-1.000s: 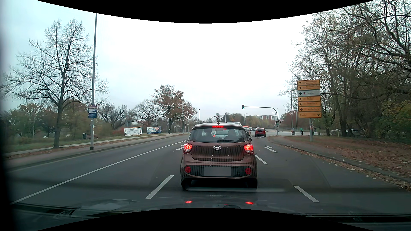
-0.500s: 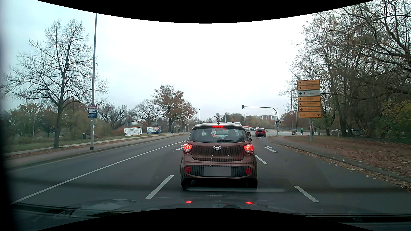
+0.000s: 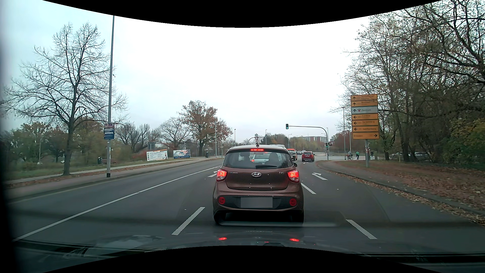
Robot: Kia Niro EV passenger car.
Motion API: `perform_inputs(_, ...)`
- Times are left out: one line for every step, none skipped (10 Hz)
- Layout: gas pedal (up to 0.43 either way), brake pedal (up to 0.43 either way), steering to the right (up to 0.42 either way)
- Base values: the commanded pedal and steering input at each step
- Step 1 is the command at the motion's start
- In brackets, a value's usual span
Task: Follow the waypoints while adhering to traffic rules and regulations
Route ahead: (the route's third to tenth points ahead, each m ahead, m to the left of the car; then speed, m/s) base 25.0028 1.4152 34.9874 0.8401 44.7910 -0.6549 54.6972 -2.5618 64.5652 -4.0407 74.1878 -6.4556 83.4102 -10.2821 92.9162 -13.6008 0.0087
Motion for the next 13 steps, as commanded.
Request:
perform_inputs(0.000,0.360,0.020)
perform_inputs(0.000,0.360,0.020)
perform_inputs(0.000,0.354,0.021)
perform_inputs(0.000,0.360,0.020)
perform_inputs(0.000,0.360,0.021)
perform_inputs(0.000,0.360,0.021)
perform_inputs(0.000,0.360,0.020)
perform_inputs(0.000,0.360,0.020)
perform_inputs(0.000,0.360,0.021)
perform_inputs(0.000,0.360,0.020)
perform_inputs(0.000,0.360,0.021)
perform_inputs(0.000,0.360,0.020)
perform_inputs(0.000,0.360,0.020)
